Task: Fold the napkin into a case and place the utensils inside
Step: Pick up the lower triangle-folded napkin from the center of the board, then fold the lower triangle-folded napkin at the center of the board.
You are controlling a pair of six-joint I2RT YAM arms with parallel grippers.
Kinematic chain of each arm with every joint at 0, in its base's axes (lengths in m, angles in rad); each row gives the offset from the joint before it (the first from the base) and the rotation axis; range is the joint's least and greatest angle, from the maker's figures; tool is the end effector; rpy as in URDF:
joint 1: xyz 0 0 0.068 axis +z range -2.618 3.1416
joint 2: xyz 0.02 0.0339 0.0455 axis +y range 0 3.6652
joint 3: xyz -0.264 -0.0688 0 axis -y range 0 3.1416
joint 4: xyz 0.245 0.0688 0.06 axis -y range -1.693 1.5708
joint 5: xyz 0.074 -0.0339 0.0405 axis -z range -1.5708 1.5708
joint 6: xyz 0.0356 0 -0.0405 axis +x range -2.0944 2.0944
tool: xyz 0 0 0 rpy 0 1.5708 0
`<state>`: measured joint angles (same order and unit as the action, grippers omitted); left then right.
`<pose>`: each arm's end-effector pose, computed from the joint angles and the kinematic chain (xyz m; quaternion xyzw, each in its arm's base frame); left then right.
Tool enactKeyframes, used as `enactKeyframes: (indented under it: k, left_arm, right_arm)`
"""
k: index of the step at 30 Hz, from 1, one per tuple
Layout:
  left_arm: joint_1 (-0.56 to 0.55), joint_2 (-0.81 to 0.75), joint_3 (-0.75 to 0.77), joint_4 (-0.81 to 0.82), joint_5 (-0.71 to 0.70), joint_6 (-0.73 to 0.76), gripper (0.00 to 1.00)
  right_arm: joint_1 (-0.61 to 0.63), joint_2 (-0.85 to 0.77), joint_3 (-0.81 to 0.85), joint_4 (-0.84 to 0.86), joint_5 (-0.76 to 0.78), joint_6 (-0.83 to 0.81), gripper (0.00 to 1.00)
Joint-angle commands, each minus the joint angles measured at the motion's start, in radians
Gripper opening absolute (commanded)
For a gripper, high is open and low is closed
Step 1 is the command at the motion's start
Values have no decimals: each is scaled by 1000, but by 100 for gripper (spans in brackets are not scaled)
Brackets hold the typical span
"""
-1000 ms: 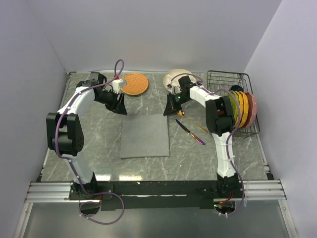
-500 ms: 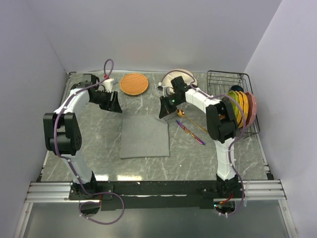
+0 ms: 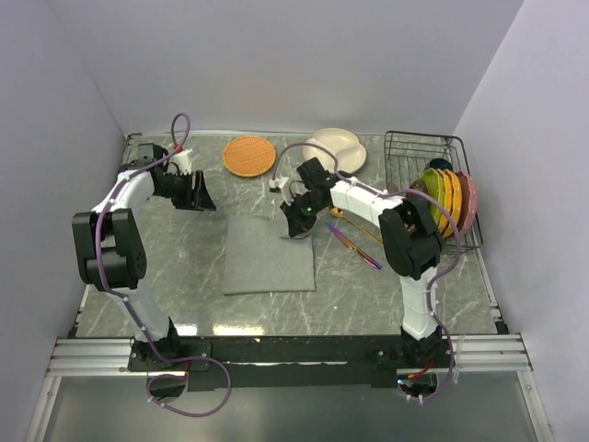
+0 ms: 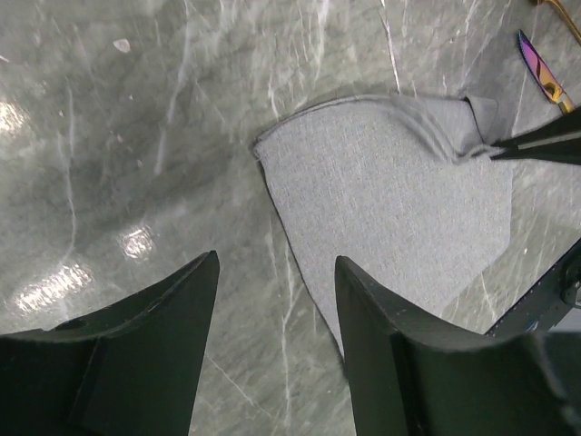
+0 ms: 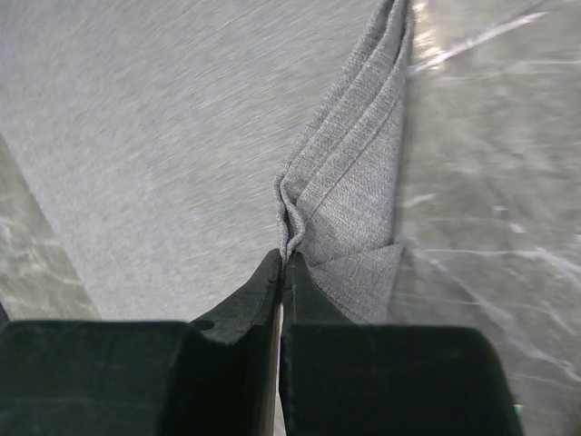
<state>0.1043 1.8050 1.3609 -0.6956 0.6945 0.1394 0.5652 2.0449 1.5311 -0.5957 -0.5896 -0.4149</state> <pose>0.3710 0.0159 0.2271 0.0889 0.9171 -0.3055 0.2400 0.3521 0.2467 0.1875 -0.4970 0.7906 0.2985 0.1969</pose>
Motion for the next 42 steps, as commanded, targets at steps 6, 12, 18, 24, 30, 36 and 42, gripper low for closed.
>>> enactKeyframes:
  k: [6,12,18,24,30,36,42]
  left_arm:
    - [18,-90,-52,33,19,-12,60]
    - [20,-113,-72,21,26,22,60]
    - [18,-148,-91,-24,106,106,56]
    - [-21,-142,-103,-67,174,144,47]
    - [-97,-104,-95,-5,149,72,48]
    - [-141,-62,-49,-10,154,43,48]
    - [-158,-76,-72,-31,137,66,47]
  right_arm:
    - [42,-195,-144,28,4,-251,0]
    - [48,-307,-294,59,-1,-410,0]
    - [53,-335,-373,76,19,-467,0]
    - [65,-302,-341,36,22,-469,0]
    - [93,-290,-335,17,54,-492,0]
    - [99,-336,-321,-27,48,-533,0]
    - [98,-348,-367,-84,71,-648,0]
